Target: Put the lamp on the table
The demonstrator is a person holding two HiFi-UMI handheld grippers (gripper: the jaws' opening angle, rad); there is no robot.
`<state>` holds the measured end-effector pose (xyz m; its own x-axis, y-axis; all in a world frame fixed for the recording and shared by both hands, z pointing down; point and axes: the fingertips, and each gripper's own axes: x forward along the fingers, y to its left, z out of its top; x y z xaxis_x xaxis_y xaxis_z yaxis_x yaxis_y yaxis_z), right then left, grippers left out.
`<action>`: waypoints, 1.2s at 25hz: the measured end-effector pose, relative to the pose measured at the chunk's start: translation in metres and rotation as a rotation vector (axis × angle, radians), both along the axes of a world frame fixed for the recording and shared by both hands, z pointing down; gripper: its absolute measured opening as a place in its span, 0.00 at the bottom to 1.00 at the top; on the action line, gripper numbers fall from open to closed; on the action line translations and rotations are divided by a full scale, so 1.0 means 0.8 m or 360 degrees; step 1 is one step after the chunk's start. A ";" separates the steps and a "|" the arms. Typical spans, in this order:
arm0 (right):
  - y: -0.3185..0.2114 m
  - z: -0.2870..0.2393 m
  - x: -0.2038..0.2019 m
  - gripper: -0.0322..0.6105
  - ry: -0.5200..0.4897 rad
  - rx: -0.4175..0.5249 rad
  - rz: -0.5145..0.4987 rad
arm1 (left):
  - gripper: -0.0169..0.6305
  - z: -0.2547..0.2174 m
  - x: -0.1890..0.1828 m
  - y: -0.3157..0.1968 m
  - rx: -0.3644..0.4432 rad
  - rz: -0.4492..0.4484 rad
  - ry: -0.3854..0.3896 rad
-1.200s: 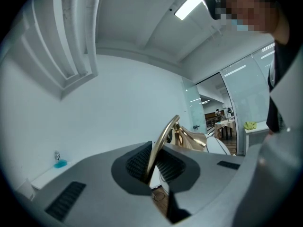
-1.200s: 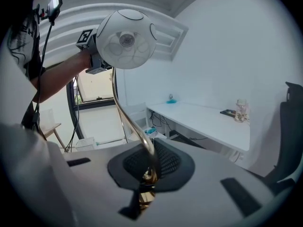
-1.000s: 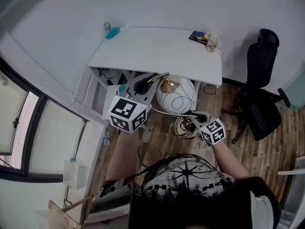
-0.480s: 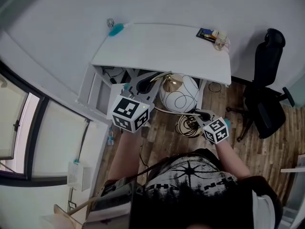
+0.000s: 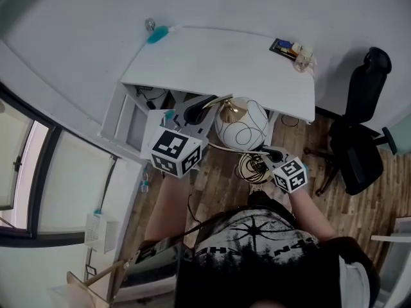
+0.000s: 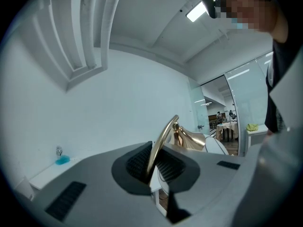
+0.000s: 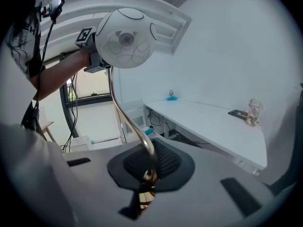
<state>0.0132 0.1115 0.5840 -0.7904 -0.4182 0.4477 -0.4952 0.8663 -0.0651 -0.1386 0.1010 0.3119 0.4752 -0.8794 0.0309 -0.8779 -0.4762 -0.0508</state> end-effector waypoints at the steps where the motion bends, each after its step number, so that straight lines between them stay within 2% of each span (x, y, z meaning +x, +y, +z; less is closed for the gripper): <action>1: -0.009 0.000 -0.002 0.08 -0.0002 0.0002 -0.0012 | 0.07 0.000 -0.002 -0.007 0.0003 -0.0010 -0.0002; 15: -0.175 0.000 -0.042 0.08 -0.0045 -0.0044 -0.0207 | 0.07 -0.005 -0.033 -0.158 -0.0033 -0.0223 -0.0057; 22: -0.257 -0.007 -0.041 0.08 -0.0059 -0.0047 -0.0280 | 0.07 -0.012 -0.027 -0.234 -0.0047 -0.0293 -0.0070; 27: -0.277 -0.009 -0.039 0.08 -0.0065 -0.0026 -0.0310 | 0.07 -0.016 -0.023 -0.243 -0.0017 -0.0330 -0.0086; 30: -0.307 -0.009 -0.033 0.08 -0.0059 -0.0028 -0.0326 | 0.06 -0.017 -0.016 -0.269 -0.0004 -0.0363 -0.0093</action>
